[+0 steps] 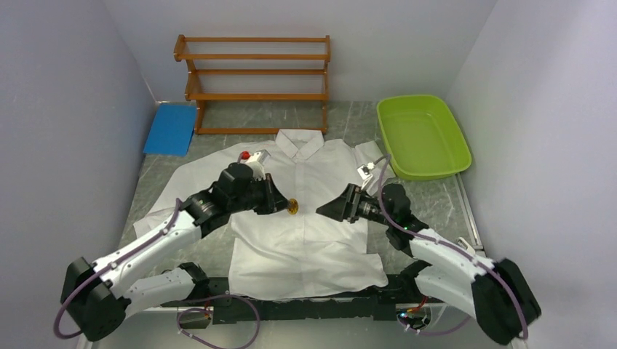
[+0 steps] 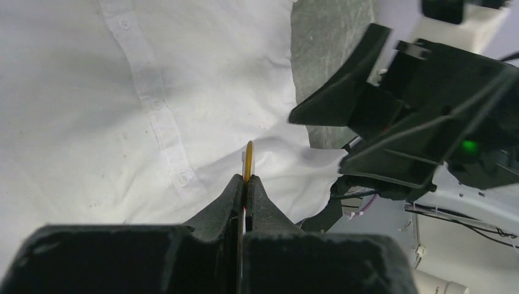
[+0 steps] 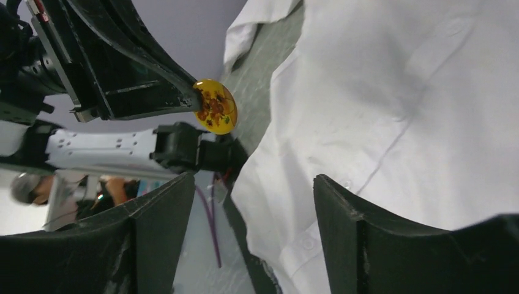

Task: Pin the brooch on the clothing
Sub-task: Pick up the brooch from the center of the board, then adjust the brooch.

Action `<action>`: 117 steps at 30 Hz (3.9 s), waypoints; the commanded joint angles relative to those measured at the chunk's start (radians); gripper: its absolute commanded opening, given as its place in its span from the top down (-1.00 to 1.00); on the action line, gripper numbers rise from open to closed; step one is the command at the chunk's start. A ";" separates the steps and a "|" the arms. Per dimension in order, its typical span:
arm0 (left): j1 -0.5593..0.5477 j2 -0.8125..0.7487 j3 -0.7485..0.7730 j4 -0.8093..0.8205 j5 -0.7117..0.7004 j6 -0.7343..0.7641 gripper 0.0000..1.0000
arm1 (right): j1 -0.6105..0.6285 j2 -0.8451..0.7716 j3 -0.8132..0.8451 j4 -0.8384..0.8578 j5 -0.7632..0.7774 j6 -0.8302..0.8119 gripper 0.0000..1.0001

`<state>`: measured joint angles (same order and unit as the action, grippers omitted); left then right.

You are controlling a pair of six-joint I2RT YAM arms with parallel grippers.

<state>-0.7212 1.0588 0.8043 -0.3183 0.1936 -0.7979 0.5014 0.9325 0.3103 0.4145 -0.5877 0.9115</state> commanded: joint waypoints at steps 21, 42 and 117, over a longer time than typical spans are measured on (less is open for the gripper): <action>0.005 -0.099 -0.165 0.413 0.242 -0.069 0.95 | 0.166 0.352 0.006 0.845 -0.086 0.202 0.47; 0.014 -0.136 -0.194 0.296 0.065 -0.069 -0.89 | 0.168 0.132 0.018 0.382 0.052 -0.082 1.00; 0.190 -0.119 -0.213 0.609 0.511 -0.347 0.29 | 0.967 0.651 0.149 1.301 1.293 -2.884 1.00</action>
<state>-0.5186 0.9302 0.5907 0.1806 0.7143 -1.1309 1.4616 1.5970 0.4271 1.4895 0.6975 -1.9873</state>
